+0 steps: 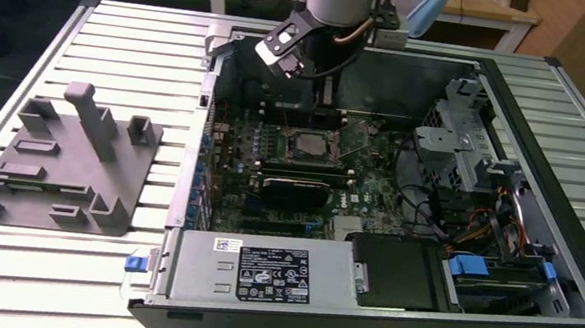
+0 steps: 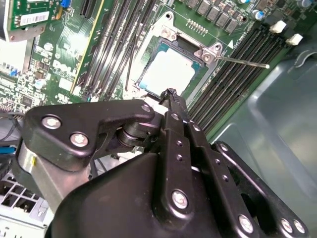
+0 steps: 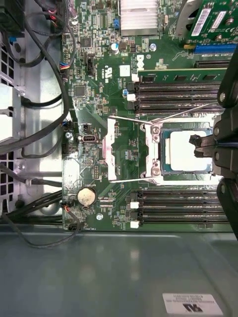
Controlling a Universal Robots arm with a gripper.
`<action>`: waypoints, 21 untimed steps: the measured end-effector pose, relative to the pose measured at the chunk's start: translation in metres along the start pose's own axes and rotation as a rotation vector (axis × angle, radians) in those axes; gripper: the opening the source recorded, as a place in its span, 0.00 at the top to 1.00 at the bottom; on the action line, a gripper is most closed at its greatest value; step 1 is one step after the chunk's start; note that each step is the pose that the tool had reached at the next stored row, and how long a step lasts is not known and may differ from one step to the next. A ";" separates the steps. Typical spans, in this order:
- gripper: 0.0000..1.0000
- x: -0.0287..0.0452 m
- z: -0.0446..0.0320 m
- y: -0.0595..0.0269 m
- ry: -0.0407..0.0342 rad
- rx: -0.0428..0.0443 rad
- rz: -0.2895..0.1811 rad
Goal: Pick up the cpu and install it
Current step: 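Close the cpu cover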
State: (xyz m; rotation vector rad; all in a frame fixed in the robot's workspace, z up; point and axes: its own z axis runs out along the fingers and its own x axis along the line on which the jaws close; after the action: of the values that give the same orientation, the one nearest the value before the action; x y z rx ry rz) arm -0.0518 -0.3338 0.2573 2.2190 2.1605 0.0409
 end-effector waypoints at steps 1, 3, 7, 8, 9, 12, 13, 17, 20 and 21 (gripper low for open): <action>0.89 0.0000 -0.0017 0.0001 0.0001 0.0000 0.000; 0.89 -0.0001 -0.0052 0.0003 -0.0001 0.0001 0.000; 0.89 -0.0001 -0.0093 0.0005 0.0000 0.0001 0.000; 0.89 -0.0001 -0.0098 0.0005 0.0000 0.0000 0.000; 0.89 -0.0001 -0.0103 0.0005 0.0000 0.0000 0.000; 0.89 -0.0001 -0.0110 0.0006 0.0002 -0.0001 0.000; 0.89 -0.0001 -0.0112 0.0006 0.0000 0.0000 0.000; 0.89 -0.0002 -0.0113 0.0010 -0.0001 0.0001 0.000; 0.89 -0.0001 -0.0112 0.0023 -0.0001 0.0001 0.000; 0.89 -0.0001 -0.0112 0.0029 -0.0001 0.0001 0.000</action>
State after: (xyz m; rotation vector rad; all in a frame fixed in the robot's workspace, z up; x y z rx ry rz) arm -0.0495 -0.3338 0.2686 2.2189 2.1606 0.0408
